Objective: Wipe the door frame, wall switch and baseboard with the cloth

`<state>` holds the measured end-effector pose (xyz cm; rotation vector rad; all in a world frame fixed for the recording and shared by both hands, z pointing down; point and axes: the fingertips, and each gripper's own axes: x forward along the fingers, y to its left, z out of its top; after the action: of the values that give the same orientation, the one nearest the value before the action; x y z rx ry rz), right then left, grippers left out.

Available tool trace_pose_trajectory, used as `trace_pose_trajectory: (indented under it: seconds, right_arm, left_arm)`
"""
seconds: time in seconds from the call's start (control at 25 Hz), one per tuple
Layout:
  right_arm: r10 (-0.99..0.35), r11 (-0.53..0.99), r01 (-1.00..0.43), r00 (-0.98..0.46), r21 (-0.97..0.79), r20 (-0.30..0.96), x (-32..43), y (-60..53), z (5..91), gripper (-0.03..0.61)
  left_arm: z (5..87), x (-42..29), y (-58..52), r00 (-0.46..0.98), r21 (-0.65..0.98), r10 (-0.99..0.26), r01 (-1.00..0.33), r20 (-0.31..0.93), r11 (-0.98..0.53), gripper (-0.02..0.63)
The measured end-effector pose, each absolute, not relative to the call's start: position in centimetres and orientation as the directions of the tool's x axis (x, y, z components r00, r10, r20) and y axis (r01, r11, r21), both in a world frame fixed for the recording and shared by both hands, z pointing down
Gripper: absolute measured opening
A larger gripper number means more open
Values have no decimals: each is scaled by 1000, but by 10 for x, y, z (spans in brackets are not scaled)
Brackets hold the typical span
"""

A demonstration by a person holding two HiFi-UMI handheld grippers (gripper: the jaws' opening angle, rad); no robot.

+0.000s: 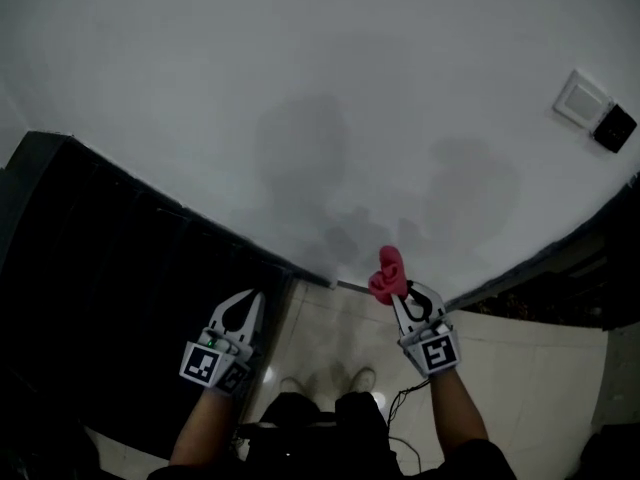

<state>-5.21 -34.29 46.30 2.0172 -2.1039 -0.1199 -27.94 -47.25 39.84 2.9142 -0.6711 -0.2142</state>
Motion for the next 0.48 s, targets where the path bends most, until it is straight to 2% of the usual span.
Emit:
trace_pose_trajectory:
  seconds: [0.2, 0.36, 0.48]
  right_arm:
    - [-980, 104, -957, -52, 271, 190, -32, -351, 570, 61]
    - [-965, 136, -954, -67, 266, 254, -27, -373, 708, 61]
    - [-960, 156, -957, -89, 244, 266, -4, -397, 814, 61]
  left_arm:
    - [490, -242, -482, 903, 168, -418, -399, -99, -901, 3]
    - [615, -220, -501, 927, 149, -371, -359, -59, -921, 3]
    - [703, -182, -502, 941, 128, -325, -313, -91, -941, 3]
